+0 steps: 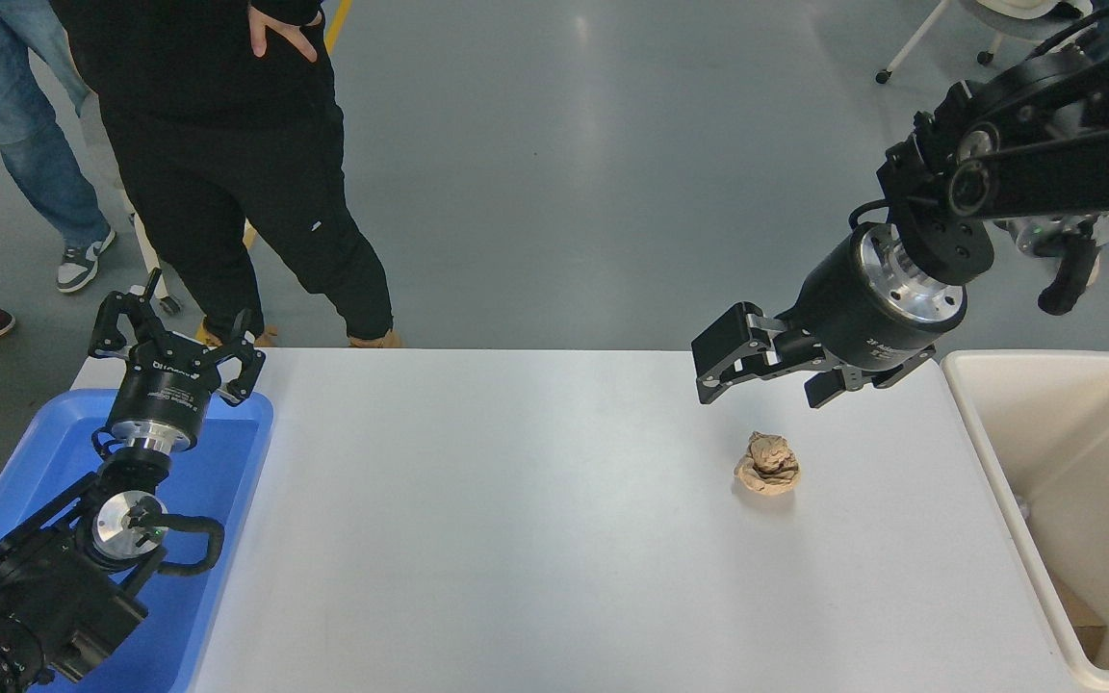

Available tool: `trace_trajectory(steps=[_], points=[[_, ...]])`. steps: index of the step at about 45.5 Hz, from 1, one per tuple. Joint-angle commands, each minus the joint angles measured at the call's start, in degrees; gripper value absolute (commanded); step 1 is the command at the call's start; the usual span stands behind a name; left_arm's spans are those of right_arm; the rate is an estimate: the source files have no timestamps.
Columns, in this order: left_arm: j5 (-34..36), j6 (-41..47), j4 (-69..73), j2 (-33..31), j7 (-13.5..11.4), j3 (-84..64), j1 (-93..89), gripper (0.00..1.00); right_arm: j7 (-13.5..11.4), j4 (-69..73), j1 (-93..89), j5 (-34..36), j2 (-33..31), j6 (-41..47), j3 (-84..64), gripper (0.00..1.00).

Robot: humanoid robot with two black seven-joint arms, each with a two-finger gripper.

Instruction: Pick up paper ball place in dustbin

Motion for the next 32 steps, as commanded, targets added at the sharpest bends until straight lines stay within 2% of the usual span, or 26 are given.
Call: trace_trajectory(steps=[1, 32], points=[[0.00, 0.00, 0.02, 0.00, -0.08, 0.00, 0.02, 0.99, 0.00, -0.07, 0.01, 0.00, -0.05, 0.00, 0.00, 1.00], [0.00, 0.00, 0.02, 0.00, 0.01, 0.00, 0.02, 0.99, 0.00, -0.34, -0.70, 0.00, 1.62, 0.00, 0.09, 1.00]])
